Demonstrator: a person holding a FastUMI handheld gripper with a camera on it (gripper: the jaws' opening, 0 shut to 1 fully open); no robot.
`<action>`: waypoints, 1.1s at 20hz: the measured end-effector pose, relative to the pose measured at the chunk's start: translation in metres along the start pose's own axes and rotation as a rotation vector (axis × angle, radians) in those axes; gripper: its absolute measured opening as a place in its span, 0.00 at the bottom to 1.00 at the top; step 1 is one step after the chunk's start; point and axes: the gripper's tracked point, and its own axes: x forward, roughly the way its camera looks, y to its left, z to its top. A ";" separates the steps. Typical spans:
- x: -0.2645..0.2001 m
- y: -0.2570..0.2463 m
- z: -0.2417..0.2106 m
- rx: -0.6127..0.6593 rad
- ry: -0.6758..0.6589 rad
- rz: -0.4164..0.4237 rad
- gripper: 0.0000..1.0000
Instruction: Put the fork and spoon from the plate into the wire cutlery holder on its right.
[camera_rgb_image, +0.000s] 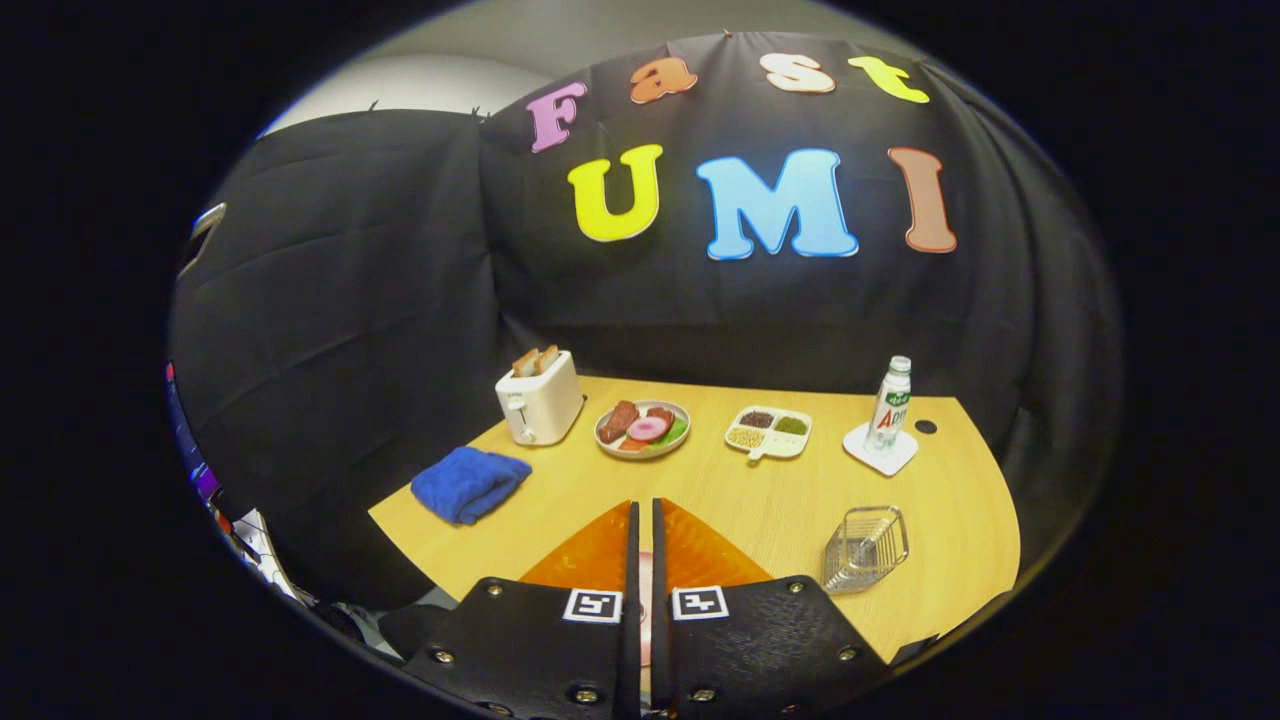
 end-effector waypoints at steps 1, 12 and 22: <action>0.000 0.002 -0.013 0.004 0.031 0.004 0.04; 0.002 0.022 -0.151 0.046 0.373 0.045 0.06; 0.000 0.033 -0.209 0.091 0.556 0.018 0.18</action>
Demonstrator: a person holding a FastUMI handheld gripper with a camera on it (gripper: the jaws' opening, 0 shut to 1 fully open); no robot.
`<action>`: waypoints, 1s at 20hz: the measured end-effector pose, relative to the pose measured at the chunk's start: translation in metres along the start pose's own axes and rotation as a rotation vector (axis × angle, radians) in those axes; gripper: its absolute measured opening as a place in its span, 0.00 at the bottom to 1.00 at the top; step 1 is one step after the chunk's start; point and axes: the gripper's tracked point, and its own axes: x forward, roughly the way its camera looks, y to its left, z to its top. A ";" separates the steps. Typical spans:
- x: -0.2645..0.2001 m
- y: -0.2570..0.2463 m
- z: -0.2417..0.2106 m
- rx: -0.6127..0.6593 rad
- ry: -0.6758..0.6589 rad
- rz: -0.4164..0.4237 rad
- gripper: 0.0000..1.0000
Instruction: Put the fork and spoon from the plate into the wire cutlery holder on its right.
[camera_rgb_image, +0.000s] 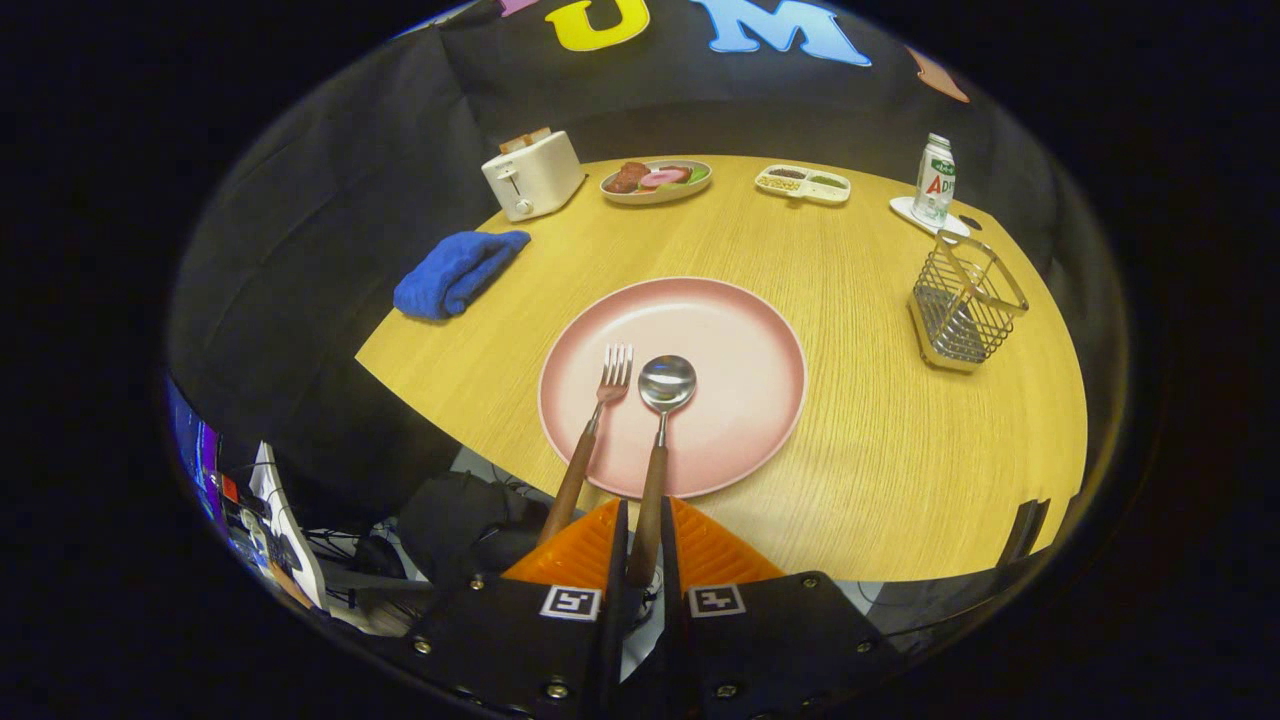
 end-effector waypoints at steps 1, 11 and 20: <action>0.000 -0.001 -0.003 0.007 0.009 -0.005 0.18; 0.013 -0.004 -0.012 0.048 0.068 -0.022 0.18; 0.006 -0.009 -0.003 0.098 0.049 -0.011 0.08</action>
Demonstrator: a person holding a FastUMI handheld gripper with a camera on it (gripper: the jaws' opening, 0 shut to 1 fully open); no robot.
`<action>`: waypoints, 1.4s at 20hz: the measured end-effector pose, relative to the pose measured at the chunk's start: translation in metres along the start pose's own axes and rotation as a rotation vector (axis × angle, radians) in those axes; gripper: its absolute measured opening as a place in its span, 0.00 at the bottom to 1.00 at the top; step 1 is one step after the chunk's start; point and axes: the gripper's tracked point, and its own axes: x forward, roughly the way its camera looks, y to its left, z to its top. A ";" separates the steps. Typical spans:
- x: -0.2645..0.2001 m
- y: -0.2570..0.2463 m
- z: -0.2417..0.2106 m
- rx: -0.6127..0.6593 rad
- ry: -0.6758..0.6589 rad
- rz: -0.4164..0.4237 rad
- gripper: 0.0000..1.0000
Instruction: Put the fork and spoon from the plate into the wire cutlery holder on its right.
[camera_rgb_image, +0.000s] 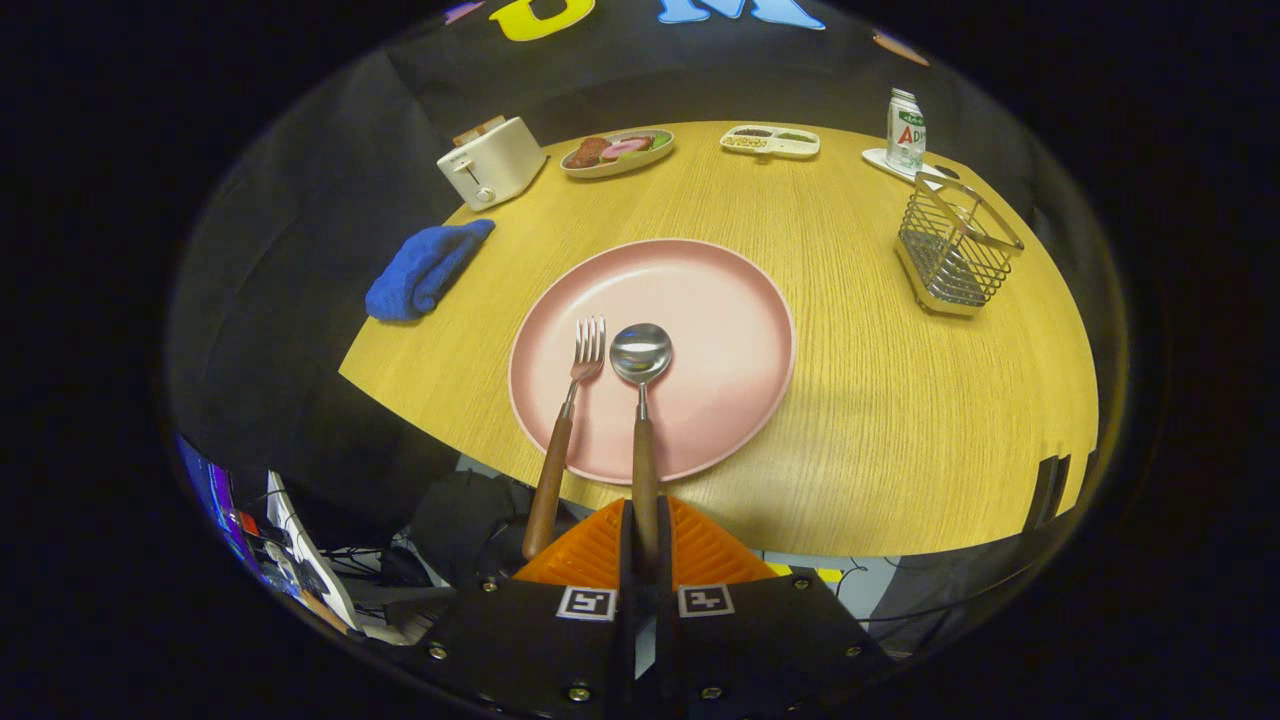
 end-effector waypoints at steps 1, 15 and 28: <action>-0.001 -0.001 0.002 0.003 -0.005 -0.001 0.08; -0.040 -0.038 0.072 0.153 -0.191 -0.008 0.08; -0.116 -0.172 0.159 0.381 -0.452 -0.192 0.08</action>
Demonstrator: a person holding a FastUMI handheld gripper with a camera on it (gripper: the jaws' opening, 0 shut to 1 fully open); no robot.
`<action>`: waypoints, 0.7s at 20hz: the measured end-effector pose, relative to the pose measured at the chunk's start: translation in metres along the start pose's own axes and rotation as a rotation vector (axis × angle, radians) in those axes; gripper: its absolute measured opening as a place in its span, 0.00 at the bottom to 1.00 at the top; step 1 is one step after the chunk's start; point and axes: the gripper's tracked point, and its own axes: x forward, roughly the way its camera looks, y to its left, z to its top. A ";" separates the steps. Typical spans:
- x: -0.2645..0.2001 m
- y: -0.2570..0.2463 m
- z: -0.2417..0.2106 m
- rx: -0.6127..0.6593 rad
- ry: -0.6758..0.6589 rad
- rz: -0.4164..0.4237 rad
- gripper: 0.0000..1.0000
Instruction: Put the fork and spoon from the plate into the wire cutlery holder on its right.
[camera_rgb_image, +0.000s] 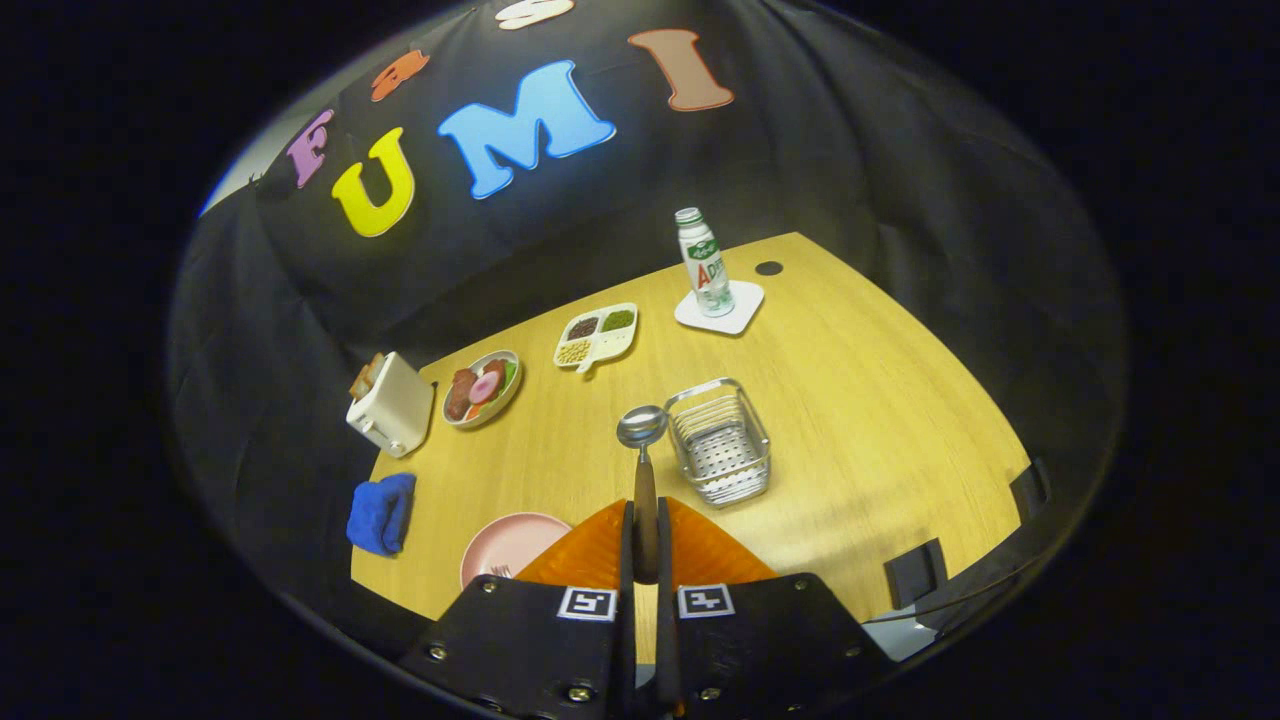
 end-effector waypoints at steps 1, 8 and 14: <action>0.000 -0.009 0.004 0.009 -0.004 -0.015 0.08; 0.007 -0.019 0.010 -0.010 0.007 -0.051 0.08; 0.014 -0.020 0.012 -0.001 0.002 -0.069 0.08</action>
